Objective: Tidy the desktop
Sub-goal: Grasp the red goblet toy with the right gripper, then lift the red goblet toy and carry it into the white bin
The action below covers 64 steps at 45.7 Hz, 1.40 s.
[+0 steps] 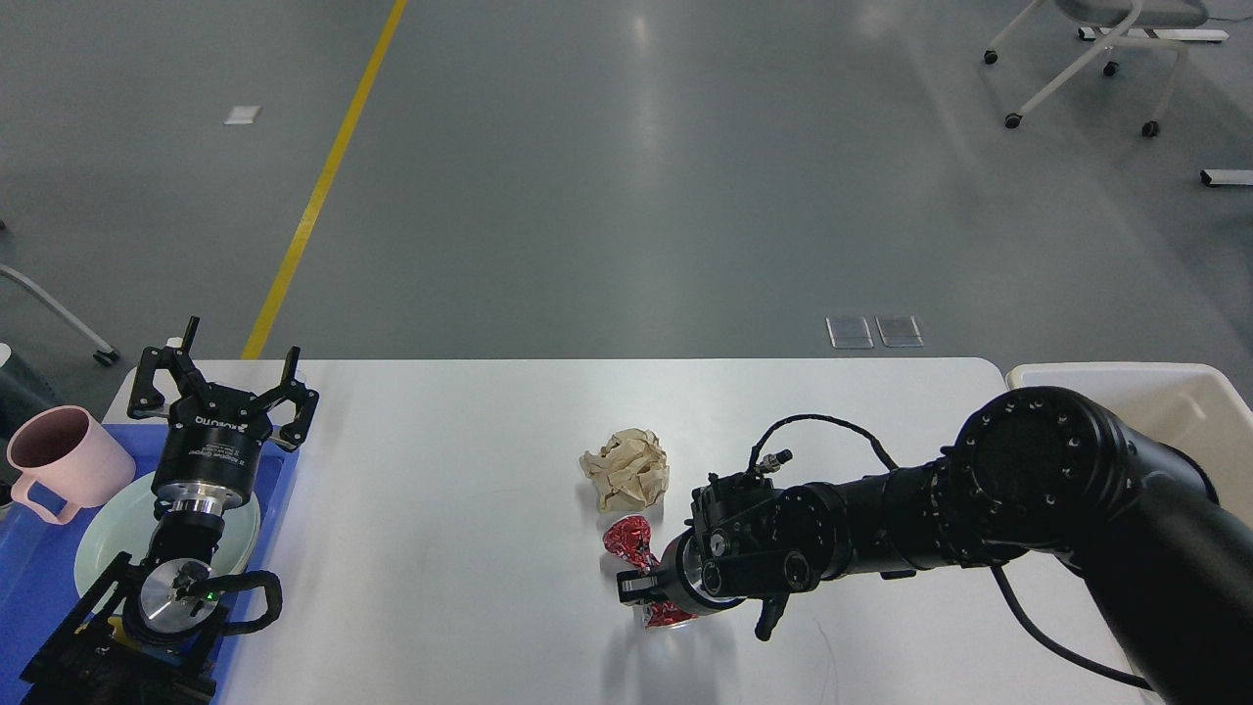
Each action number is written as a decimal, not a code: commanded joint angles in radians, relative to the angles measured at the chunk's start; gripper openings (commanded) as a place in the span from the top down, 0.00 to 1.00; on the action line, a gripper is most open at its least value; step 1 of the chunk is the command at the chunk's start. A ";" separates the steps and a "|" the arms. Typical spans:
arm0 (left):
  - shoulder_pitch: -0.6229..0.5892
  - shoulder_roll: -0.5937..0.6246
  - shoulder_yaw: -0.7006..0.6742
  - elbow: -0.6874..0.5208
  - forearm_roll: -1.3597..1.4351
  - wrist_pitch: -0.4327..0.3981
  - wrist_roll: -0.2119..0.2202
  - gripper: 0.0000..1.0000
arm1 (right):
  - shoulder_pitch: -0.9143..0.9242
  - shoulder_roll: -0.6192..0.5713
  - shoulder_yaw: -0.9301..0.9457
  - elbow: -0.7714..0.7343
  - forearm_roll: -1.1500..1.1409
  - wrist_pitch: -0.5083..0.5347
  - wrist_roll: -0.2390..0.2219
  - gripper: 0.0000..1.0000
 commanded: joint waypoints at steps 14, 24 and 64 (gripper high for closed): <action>0.000 0.000 -0.001 0.000 0.000 0.000 0.000 0.03 | -0.004 0.002 0.002 -0.001 0.123 0.000 0.001 1.00; 0.000 0.000 0.000 0.000 0.000 0.000 0.002 0.04 | 0.018 0.009 0.002 0.002 0.136 0.005 0.001 1.00; 0.000 0.000 0.000 0.000 0.000 0.000 0.000 0.03 | 1.032 -0.370 -0.412 0.649 0.396 0.408 -0.001 1.00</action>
